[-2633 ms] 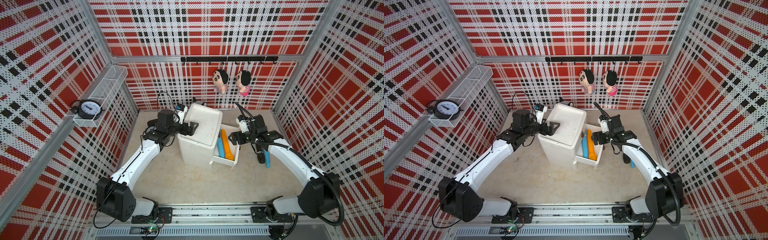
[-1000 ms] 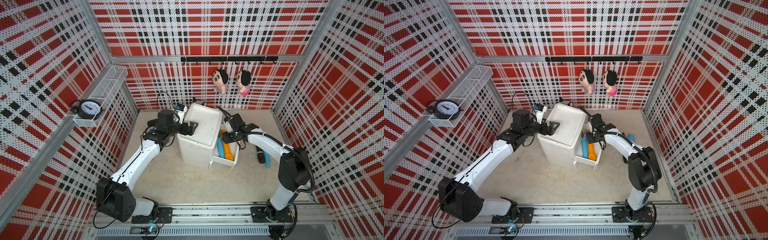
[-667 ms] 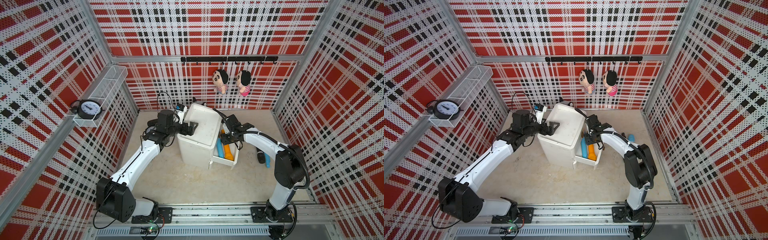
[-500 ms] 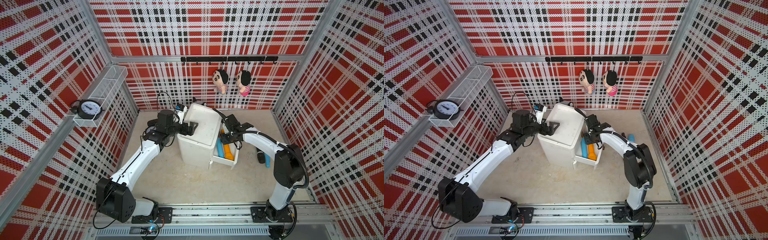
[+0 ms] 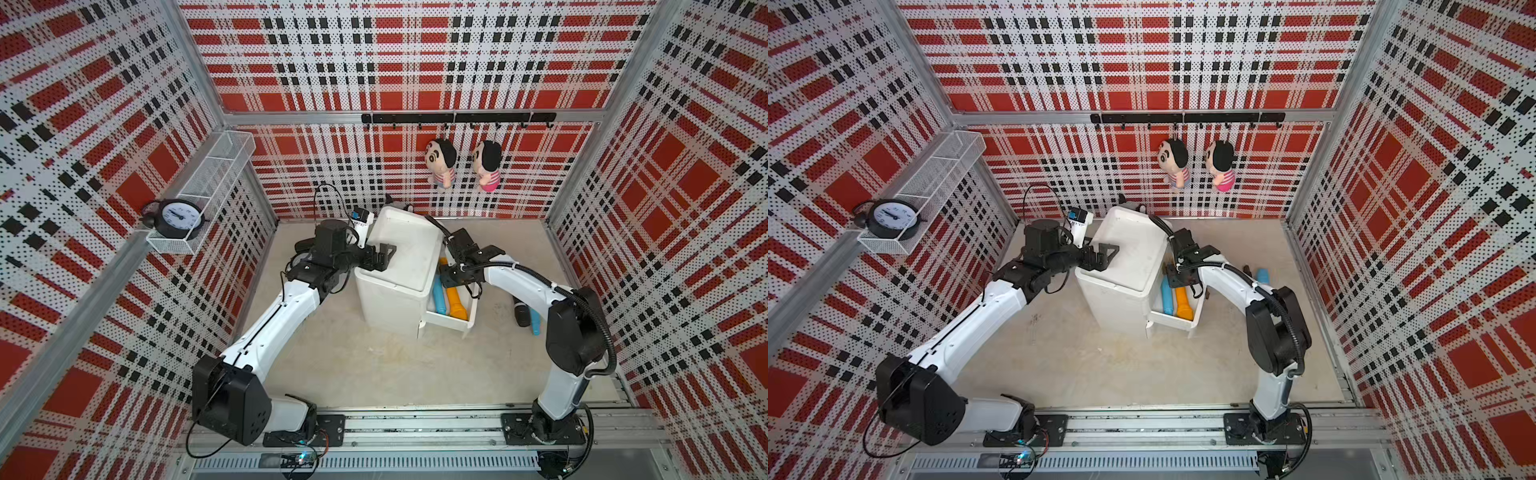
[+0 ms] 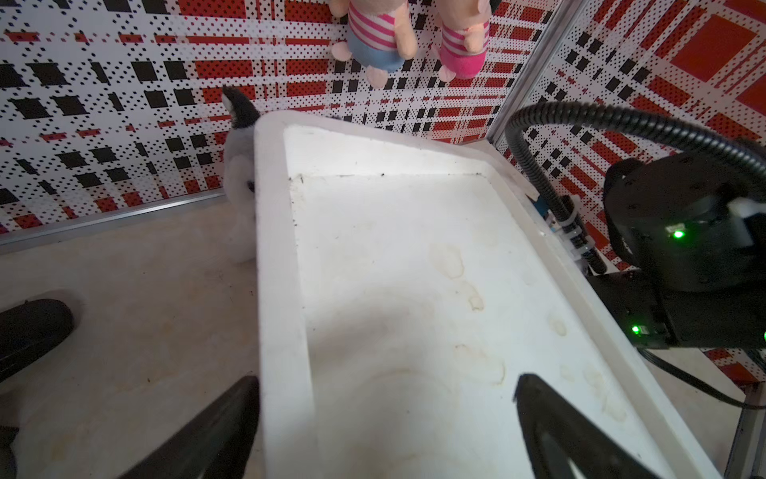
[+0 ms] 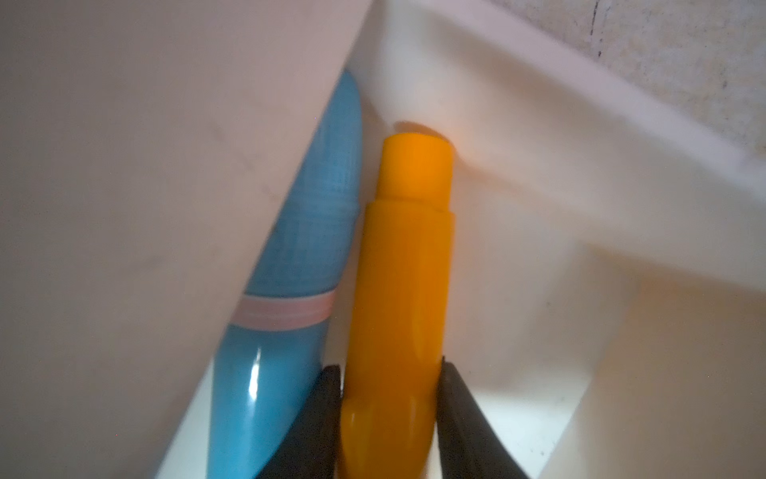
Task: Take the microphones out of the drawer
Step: Pick up the microphone from the drawer.
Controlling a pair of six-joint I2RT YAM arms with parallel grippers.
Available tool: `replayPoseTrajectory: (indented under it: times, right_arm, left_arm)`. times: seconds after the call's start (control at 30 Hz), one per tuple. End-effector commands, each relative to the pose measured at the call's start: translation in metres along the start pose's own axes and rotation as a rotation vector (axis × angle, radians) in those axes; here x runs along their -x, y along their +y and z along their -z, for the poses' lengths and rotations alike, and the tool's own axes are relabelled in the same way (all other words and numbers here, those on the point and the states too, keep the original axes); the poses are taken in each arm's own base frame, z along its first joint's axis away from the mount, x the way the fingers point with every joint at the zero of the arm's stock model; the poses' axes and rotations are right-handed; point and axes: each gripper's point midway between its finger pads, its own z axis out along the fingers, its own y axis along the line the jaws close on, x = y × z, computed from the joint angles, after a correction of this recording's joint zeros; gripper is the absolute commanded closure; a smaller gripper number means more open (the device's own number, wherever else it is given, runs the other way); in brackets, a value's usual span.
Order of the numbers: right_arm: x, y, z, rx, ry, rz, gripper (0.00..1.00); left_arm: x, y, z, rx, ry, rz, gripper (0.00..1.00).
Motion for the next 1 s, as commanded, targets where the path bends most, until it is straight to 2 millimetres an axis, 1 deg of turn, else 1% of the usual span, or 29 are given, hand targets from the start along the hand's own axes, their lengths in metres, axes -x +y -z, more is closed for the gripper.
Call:
replayPoseTrajectory:
  times: [0.0, 0.27, 0.4, 0.5, 0.83, 0.97]
  right_arm:
    - [-0.006, -0.013, 0.001, -0.046, 0.011, 0.037, 1.00]
    - [-0.001, -0.024, 0.012, -0.023, -0.048, -0.024, 1.00]
    - [0.006, -0.029, 0.027, 0.004, -0.120, -0.071, 1.00]
    - [0.012, -0.037, 0.038, 0.006, -0.177, -0.108, 1.00]
    - [0.033, -0.047, 0.075, 0.033, -0.373, -0.166, 1.00]
    - [0.043, -0.045, 0.092, 0.061, -0.485, -0.156, 1.00]
  left_arm:
    - [-0.015, 0.016, 0.001, 0.059, 0.044, 0.001, 0.02]
    - [-0.016, 0.015, -0.001, 0.054, 0.049, 0.002, 0.02]
    - [-0.016, 0.015, -0.001, 0.052, 0.048, 0.003, 0.02]
    - [-0.015, 0.014, -0.001, 0.052, 0.048, 0.003, 0.02]
    - [-0.016, 0.014, -0.001, 0.053, 0.048, 0.002, 0.02]
    - [-0.016, 0.014, 0.000, 0.052, 0.047, 0.003, 0.02]
